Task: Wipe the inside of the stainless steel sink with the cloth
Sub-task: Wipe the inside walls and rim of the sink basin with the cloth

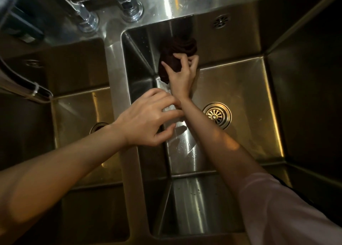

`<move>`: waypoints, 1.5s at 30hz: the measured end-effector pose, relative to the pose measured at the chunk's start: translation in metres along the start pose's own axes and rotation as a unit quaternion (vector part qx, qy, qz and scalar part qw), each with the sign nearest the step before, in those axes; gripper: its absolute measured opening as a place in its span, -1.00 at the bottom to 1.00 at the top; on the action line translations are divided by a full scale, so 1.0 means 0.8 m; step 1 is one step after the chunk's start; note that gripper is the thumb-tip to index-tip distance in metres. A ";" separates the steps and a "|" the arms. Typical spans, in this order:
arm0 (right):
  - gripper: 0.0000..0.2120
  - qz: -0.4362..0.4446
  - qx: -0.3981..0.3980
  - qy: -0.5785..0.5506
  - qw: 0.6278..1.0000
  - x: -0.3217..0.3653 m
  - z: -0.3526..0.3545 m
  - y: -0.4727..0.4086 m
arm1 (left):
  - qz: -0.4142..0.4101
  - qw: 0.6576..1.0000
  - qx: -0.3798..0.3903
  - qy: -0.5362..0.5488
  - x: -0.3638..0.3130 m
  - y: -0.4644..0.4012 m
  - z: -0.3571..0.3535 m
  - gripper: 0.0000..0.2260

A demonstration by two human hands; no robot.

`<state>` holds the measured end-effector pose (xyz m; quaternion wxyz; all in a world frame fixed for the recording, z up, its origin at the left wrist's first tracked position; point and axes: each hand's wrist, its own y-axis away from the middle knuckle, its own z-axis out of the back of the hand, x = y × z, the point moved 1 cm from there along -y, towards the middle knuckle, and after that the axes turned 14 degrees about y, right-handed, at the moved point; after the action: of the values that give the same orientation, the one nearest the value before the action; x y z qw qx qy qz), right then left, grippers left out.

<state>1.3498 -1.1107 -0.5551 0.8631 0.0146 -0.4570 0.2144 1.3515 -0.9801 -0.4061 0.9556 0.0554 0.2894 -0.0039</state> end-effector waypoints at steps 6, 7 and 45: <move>-0.66 -0.087 0.106 0.146 0.980 -0.066 -0.053 0.022 | -0.005 1.000 0.005 0.003 0.003 0.000 -0.002 -0.71; -0.66 -0.094 0.117 0.159 0.976 -0.075 -0.059 0.024 | -0.005 1.000 0.005 0.004 0.003 0.000 -0.002 -0.71; -0.61 -0.168 0.148 0.116 0.968 -0.064 -0.063 0.033 | -0.011 1.000 -0.003 0.008 0.004 0.000 0.000 -0.71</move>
<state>1.3542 -1.0940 -0.6292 0.9222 0.1937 -0.3075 0.1319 1.3539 -0.9799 -0.4077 0.9535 0.0492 0.2972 -0.0127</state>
